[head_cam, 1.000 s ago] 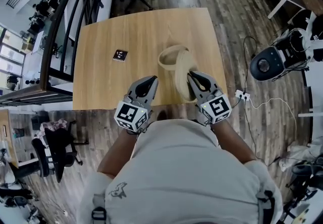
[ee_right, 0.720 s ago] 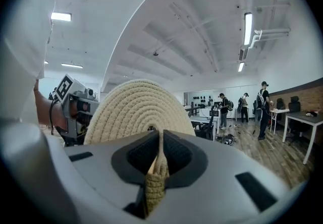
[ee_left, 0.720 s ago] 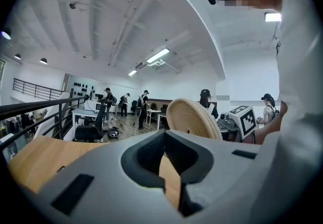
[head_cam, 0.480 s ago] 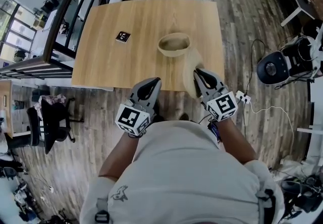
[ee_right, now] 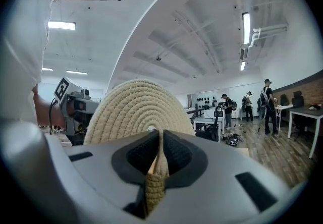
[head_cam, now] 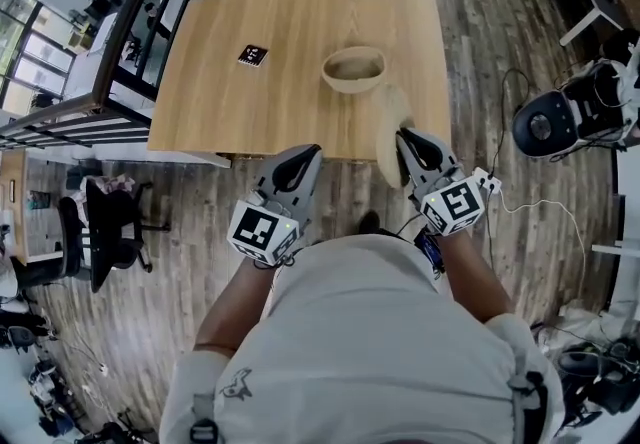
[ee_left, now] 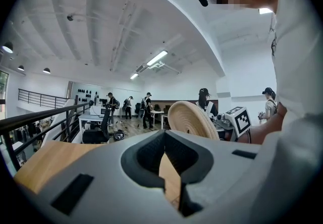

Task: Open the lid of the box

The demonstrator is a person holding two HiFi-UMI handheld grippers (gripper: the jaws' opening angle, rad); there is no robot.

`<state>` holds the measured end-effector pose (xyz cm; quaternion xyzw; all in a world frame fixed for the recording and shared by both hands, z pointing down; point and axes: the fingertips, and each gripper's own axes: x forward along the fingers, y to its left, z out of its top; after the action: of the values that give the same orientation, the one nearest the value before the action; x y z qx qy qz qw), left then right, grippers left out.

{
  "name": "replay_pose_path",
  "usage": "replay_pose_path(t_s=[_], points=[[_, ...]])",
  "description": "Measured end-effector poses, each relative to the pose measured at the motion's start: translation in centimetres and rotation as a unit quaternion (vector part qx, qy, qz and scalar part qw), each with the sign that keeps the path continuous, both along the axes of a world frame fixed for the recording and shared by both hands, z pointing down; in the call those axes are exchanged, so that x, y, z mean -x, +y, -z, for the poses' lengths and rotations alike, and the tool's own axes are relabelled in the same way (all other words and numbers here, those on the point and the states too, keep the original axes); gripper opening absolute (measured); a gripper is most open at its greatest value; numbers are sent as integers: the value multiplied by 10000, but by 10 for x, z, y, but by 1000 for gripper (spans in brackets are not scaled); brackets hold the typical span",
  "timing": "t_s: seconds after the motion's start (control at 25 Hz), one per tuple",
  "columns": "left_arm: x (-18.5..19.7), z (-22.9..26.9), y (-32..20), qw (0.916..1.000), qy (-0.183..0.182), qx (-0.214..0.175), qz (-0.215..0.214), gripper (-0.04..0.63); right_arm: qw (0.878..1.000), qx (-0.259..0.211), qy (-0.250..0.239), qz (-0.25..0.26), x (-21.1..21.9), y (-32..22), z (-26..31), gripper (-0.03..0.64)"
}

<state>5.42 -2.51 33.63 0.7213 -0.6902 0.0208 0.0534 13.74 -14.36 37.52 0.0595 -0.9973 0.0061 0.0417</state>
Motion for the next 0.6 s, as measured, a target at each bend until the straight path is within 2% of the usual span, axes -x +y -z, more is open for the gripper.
replay_pose_path(t_s=[0.6], points=[[-8, -1, 126, 9997, 70, -45, -246, 6, 9989, 177, -104, -415, -40, 120, 9, 34]])
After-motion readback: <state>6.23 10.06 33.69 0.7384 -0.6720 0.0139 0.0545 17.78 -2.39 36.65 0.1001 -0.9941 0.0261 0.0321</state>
